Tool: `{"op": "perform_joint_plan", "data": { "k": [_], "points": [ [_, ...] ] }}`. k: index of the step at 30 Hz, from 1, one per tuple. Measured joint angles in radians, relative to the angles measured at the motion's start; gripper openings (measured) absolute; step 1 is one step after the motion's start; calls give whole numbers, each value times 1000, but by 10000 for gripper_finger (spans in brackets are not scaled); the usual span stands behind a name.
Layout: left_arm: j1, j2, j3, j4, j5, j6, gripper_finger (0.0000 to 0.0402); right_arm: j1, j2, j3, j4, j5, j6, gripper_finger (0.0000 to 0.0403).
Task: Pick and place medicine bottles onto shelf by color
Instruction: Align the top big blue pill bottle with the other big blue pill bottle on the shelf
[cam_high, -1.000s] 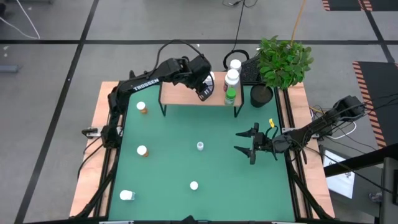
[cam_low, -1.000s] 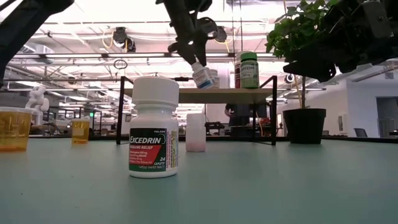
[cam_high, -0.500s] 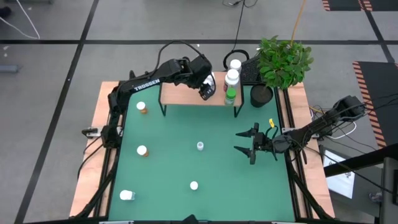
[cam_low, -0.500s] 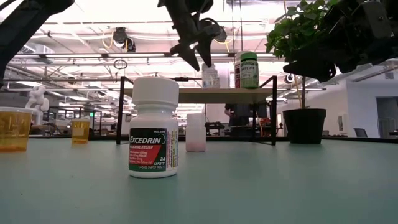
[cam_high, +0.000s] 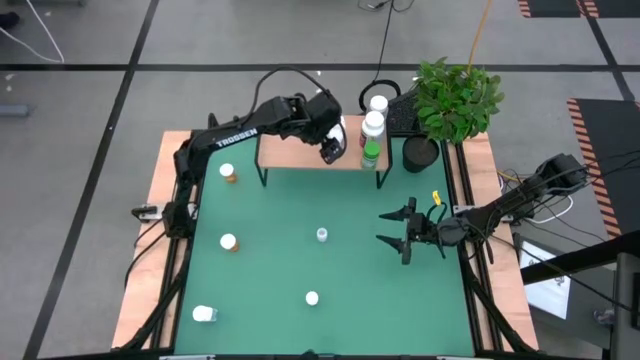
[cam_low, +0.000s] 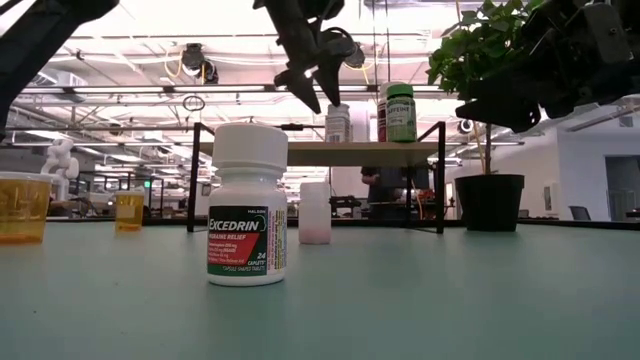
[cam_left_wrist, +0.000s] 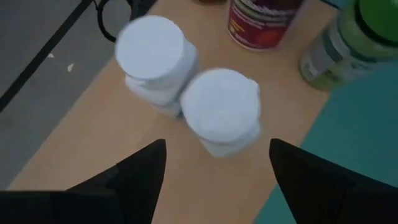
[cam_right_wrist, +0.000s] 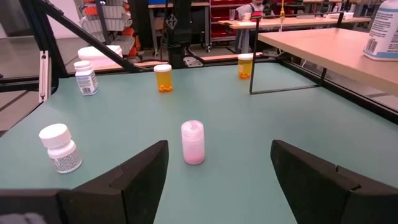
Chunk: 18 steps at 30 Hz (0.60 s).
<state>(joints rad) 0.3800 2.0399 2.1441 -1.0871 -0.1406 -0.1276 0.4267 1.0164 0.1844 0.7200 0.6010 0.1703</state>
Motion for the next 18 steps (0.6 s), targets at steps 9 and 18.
{"op": "perform_joint_plan", "data": {
  "k": [9, 18],
  "points": [
    [-68, -3, -13, -69, -119, -39, 285, 0, 0, 0, -30, 0, 19, 276],
    [-63, 0, -60, -19, -302, -57, 283, 0, 0, 0, -36, 0, 34, 276]
  ]
}}
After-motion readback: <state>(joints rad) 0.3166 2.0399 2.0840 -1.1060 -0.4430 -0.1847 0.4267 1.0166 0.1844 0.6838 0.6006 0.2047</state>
